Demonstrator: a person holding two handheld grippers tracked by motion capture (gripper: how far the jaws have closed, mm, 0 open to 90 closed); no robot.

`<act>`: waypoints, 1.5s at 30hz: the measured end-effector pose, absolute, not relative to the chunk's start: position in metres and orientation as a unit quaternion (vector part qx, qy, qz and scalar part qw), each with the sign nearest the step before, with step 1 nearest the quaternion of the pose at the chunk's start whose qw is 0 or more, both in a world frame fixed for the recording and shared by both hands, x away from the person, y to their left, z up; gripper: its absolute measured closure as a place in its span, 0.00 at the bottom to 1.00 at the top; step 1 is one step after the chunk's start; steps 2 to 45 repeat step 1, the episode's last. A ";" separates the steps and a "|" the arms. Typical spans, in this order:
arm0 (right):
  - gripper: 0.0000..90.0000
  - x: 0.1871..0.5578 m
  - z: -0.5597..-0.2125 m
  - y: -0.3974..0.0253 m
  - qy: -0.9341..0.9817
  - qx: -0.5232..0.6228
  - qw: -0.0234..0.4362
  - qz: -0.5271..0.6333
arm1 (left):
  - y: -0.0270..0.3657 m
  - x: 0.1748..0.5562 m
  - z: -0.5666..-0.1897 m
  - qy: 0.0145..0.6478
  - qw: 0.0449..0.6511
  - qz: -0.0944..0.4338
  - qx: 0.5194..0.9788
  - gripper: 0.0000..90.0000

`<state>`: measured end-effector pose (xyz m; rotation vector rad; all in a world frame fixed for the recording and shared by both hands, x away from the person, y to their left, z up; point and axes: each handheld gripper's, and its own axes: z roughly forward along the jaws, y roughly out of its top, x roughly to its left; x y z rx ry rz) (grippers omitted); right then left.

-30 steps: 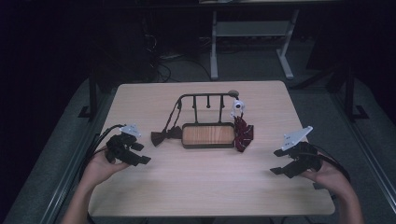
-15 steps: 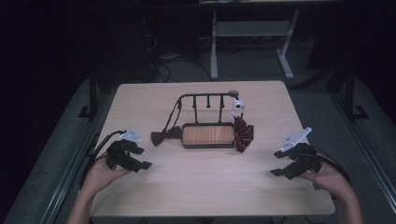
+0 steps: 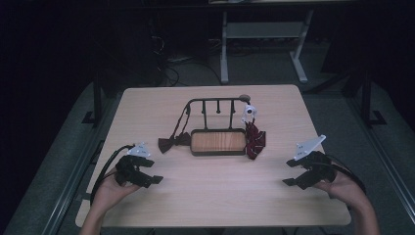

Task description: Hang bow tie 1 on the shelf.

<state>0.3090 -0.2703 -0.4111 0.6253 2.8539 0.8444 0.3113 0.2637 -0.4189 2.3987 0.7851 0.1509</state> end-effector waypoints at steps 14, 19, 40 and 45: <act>0.33 0.309 -0.411 -0.270 0.937 0.206 0.050 0.278 | 0.264 0.311 -0.420 0.300 0.305 0.053 0.902 0.29; 0.33 0.309 -0.411 -0.270 0.937 0.206 0.050 0.278 | 0.264 0.311 -0.420 0.300 0.305 0.053 0.902 0.29; 0.33 0.309 -0.411 -0.270 0.937 0.206 0.050 0.278 | 0.264 0.311 -0.420 0.300 0.305 0.053 0.902 0.29; 0.33 0.309 -0.411 -0.270 0.937 0.206 0.050 0.278 | 0.264 0.311 -0.420 0.300 0.305 0.053 0.902 0.29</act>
